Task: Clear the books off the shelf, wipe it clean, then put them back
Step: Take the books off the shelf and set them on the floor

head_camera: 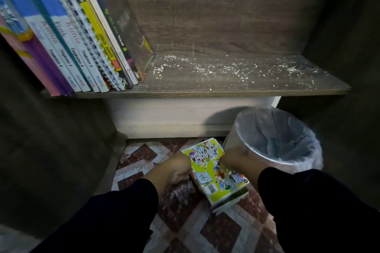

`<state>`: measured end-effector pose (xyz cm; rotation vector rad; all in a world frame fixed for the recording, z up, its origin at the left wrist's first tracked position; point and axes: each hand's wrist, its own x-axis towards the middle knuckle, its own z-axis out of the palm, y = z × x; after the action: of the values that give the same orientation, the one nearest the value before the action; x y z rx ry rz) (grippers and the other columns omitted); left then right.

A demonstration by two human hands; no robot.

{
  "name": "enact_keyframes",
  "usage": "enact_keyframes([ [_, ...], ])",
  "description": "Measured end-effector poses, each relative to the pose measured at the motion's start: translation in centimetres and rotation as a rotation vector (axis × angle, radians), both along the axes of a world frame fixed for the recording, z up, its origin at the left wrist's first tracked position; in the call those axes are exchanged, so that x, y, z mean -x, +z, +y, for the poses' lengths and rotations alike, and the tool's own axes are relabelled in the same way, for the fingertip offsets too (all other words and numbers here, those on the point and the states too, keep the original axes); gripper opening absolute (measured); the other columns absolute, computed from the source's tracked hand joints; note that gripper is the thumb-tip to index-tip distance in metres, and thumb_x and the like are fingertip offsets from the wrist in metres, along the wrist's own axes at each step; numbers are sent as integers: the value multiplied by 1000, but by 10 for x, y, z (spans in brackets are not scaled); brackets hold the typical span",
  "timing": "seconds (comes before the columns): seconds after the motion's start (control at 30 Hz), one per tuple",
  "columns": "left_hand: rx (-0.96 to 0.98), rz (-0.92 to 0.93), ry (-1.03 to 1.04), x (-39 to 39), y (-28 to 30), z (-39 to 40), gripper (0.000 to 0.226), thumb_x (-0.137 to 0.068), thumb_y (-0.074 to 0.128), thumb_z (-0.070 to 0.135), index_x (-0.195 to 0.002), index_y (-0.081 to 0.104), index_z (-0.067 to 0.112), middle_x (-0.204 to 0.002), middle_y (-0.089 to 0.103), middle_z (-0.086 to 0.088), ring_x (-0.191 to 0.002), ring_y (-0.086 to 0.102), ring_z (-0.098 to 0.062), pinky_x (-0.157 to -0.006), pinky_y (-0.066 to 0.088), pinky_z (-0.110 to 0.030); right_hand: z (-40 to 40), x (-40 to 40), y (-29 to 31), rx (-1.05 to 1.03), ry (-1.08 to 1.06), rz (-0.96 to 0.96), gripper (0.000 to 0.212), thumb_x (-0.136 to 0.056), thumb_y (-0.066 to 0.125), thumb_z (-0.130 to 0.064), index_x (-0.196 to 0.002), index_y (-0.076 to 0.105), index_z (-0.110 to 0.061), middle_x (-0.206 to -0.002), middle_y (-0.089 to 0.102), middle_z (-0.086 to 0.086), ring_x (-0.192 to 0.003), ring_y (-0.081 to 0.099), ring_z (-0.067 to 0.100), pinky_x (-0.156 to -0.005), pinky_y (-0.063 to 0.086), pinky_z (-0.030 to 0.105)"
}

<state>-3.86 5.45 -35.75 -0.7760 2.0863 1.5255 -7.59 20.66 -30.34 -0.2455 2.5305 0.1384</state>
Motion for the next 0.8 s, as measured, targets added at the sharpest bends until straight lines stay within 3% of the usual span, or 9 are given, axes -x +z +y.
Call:
enact_keyframes([
  [0.07, 7, 0, -27, -1, 14, -3, 15, -91, 40, 5, -91, 52, 13, -76, 51, -5, -59, 44, -15, -54, 40, -24, 2, 2, 4, 53, 34, 1, 35, -97, 39, -8, -127, 53, 2, -133, 53, 16, -126, 50, 31, -101, 40, 35],
  [0.17, 115, 36, -124, -9, 59, -14, 13, -88, 49, 2, -84, 56, 12, -70, 53, -6, -53, 44, -16, -52, 39, -23, -3, -11, 20, 43, 86, 28, 26, -99, 37, -2, -97, 59, 12, -107, 61, 20, -98, 60, 32, -75, 42, 30],
  [0.3, 253, 184, -198, -24, 150, -31, 21, -91, 47, 1, -79, 57, 15, -73, 60, -4, -58, 54, -16, -52, 42, -21, -8, -22, 48, 214, -38, -56, 30, -93, 45, 1, -63, 45, -3, -117, 63, 19, -109, 60, 30, -73, 47, 31],
  [0.37, 306, 360, -160, -29, 204, -39, 22, -92, 44, 1, -80, 58, 13, -73, 62, -5, -58, 60, -16, -50, 45, -21, -12, -21, 54, 427, -155, -119, 16, -92, 49, -6, -76, 52, -5, -92, 63, 16, -78, 60, 23, -55, 41, 24],
  [0.43, 400, 627, -7, -38, 256, -51, 27, -91, 42, 0, -75, 61, 13, -74, 66, -10, -57, 63, -20, -54, 52, -28, -16, -23, 68, 480, -158, -116, 11, -93, 48, -15, -96, 57, -8, -83, 57, 7, -61, 49, 19, -54, 39, 23],
  [0.47, 540, 774, 90, -42, 276, -58, 26, -89, 43, 1, -79, 64, 12, -80, 69, -13, -64, 65, -24, -63, 56, -35, -16, -23, 75, 468, -158, -152, 16, -95, 46, -17, -103, 58, -10, -85, 56, 4, -61, 48, 17, -56, 40, 23],
  [0.53, 1067, 990, 271, -52, 314, -75, 26, -89, 44, 4, -101, 66, 8, -102, 68, -14, -93, 62, -31, -82, 52, -41, -21, -24, 92, 523, -130, -206, 21, -96, 44, -19, -110, 58, -11, -89, 58, 2, -63, 52, 14, -58, 41, 23],
  [0.63, 1716, 905, 357, -57, 342, -98, 33, -91, 47, 8, -123, 57, 5, -128, 52, -16, -122, 40, -36, -97, 35, -46, -27, -24, 118, 646, -126, -224, 13, -95, 44, -16, -101, 56, -14, -84, 60, 3, -61, 56, 14, -53, 41, 19],
  [0.8, 1885, 622, 225, -33, 340, -105, 54, -96, 42, 45, -136, 47, 8, -149, 36, -14, -144, 17, -33, -115, 1, -60, -33, -15, 127, 732, -153, -277, 17, -99, 39, -14, -106, 54, -14, -78, 62, -2, -57, 58, 11, -53, 43, 20],
])
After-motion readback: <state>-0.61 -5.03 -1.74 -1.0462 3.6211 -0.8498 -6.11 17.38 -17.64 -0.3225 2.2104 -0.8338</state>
